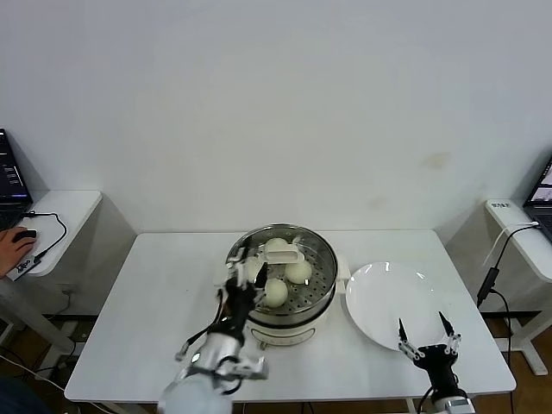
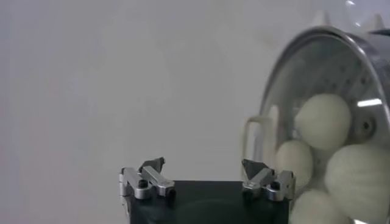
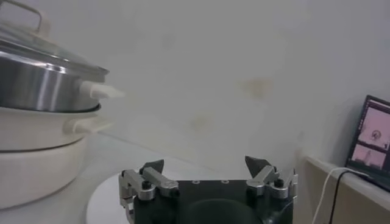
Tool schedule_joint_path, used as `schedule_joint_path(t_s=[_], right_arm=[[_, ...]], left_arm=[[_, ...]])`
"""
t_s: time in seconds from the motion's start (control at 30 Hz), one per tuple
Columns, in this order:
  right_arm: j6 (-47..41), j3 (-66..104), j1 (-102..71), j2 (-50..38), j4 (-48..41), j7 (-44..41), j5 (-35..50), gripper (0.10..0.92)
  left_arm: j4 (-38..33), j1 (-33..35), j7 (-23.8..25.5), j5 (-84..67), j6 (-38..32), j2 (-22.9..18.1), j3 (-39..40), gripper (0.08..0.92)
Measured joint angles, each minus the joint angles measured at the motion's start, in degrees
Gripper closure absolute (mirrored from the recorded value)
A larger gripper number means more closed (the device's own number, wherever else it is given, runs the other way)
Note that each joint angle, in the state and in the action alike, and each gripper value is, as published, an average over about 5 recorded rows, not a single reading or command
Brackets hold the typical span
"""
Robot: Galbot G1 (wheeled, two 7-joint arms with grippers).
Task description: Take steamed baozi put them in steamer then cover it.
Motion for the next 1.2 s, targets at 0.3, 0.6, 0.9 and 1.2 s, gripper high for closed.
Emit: schedule_joint_path(t_s=[0.3,0.6,0.9,1.2], right_arm=[[-0.72,-1.51,-1.56,-2.43,1.39,-0.57,2.06,0.203],[-1.42,-5.08,-6.09,-5.85,4.59,-0.16,6.6,0.203],[-3.73,-8.62,-11.74,-8.44,9.28,2.36,11.86,0.203],[-7.73,-11.37,-14.89,-9.58,12.81,4.4,15.69,0.203]], left_arm=[[-3.0,16.27,-9.64,-33.7,-12.77,-0.55,-15.2,0.177],[-1.4,27.29,-12.78,-56.75,-22.67,-1.47,-22.63,0.177],[-0.22,32.08,-12.05,-67.61,-25.14,-2.49,-24.35,0.177],[-0.89,34.47,-11.8,-70.86,-24.1,-3.76,-24.23,0.177]])
